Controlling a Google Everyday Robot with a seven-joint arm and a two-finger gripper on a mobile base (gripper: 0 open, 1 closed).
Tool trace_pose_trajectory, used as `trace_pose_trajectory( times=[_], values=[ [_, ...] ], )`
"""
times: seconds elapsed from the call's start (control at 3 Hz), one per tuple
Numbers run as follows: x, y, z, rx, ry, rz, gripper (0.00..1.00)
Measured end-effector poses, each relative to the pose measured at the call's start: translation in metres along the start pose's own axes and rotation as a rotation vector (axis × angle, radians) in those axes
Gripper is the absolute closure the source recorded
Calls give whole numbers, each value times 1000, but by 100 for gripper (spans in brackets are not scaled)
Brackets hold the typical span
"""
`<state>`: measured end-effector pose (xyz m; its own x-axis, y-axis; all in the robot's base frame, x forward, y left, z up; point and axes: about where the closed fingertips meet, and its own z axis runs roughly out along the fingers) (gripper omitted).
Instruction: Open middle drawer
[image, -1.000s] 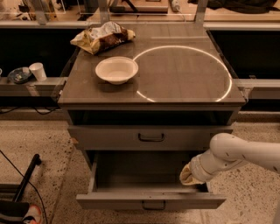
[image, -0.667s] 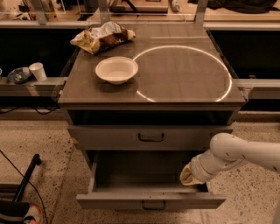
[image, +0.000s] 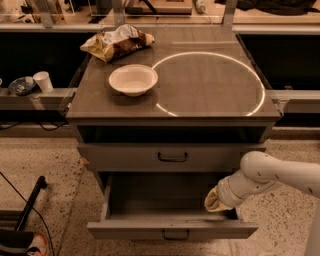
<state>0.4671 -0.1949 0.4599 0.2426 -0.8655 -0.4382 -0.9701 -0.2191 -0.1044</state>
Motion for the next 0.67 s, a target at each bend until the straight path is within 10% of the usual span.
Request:
trace_pose_trajectory(
  times=[0.67],
  values=[
    [21,-9,32,47,-154,9,100]
  ],
)
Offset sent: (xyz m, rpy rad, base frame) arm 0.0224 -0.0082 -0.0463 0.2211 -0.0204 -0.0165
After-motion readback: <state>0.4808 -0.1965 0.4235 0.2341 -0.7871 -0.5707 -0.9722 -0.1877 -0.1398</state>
